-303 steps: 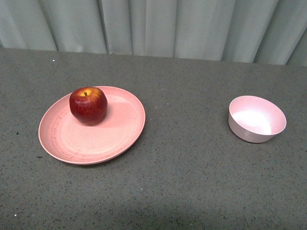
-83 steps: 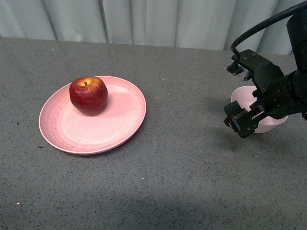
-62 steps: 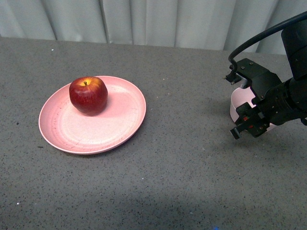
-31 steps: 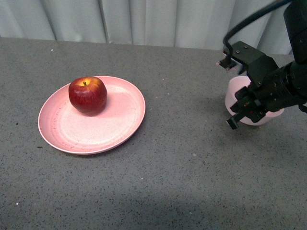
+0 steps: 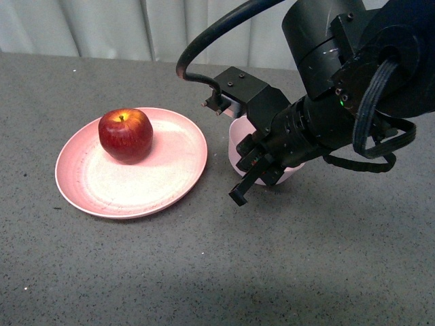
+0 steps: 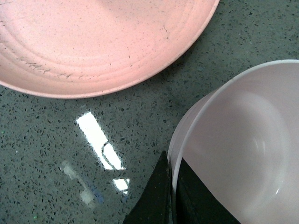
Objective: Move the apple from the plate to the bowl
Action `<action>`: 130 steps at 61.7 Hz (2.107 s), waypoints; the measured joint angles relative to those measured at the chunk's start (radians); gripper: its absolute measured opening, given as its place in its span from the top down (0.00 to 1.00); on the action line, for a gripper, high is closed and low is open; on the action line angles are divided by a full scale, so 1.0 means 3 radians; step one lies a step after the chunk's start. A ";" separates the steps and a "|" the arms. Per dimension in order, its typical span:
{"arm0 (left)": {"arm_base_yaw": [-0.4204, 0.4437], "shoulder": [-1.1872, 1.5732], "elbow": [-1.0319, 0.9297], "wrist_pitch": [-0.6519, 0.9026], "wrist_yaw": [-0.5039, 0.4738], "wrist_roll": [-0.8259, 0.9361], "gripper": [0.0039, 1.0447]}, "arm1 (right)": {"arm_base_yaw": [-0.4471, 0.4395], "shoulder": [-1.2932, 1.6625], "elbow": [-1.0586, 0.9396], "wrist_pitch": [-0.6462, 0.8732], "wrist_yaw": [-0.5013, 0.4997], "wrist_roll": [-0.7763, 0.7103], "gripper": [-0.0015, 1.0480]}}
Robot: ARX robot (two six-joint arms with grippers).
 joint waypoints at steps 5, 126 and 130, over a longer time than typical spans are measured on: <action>0.0000 0.0000 0.0000 0.0000 -0.0001 0.0000 0.06 | 0.0018 0.0055 0.0081 -0.0067 -0.0010 0.0011 0.99; 0.0000 0.0004 0.0000 0.0000 0.0000 0.0000 0.06 | -0.1471 -0.4405 -0.3766 0.2524 0.0965 0.1459 0.99; 0.0000 0.0004 0.0000 0.0000 0.0000 0.0000 0.06 | -0.1471 -0.4557 -0.3786 0.2403 0.0965 0.1460 0.99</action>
